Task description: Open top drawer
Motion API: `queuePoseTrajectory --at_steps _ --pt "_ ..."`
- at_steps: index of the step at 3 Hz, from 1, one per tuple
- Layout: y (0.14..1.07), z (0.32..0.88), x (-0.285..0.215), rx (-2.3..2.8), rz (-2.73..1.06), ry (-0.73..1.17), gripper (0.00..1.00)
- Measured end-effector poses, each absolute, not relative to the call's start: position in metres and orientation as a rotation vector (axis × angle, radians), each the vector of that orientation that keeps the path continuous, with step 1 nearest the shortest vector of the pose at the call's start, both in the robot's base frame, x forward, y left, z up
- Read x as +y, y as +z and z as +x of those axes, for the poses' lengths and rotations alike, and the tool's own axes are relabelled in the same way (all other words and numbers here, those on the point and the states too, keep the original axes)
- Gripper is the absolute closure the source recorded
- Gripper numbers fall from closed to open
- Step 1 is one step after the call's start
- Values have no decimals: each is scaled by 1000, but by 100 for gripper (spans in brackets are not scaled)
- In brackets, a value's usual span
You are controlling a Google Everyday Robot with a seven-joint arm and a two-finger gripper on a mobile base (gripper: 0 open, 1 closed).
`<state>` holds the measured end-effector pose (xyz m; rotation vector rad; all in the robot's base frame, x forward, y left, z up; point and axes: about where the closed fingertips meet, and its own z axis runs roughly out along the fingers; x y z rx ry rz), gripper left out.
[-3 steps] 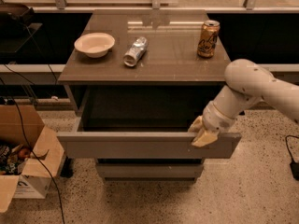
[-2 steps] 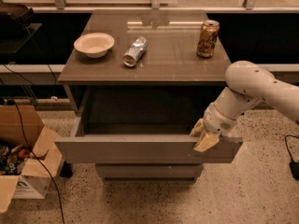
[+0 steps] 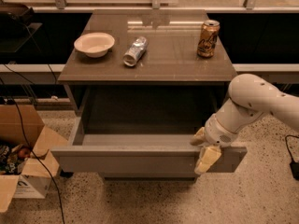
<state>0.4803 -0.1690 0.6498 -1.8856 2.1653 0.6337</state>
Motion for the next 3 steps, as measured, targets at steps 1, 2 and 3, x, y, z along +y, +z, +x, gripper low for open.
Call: queuePoseTrajectory --at_steps 1,2,3 --pt "636 443 -160 2272 -1719 636 0" --pt "636 444 -159 2277 -1706 635 0" --pt "630 418 -155 2339 -1624 631 19"
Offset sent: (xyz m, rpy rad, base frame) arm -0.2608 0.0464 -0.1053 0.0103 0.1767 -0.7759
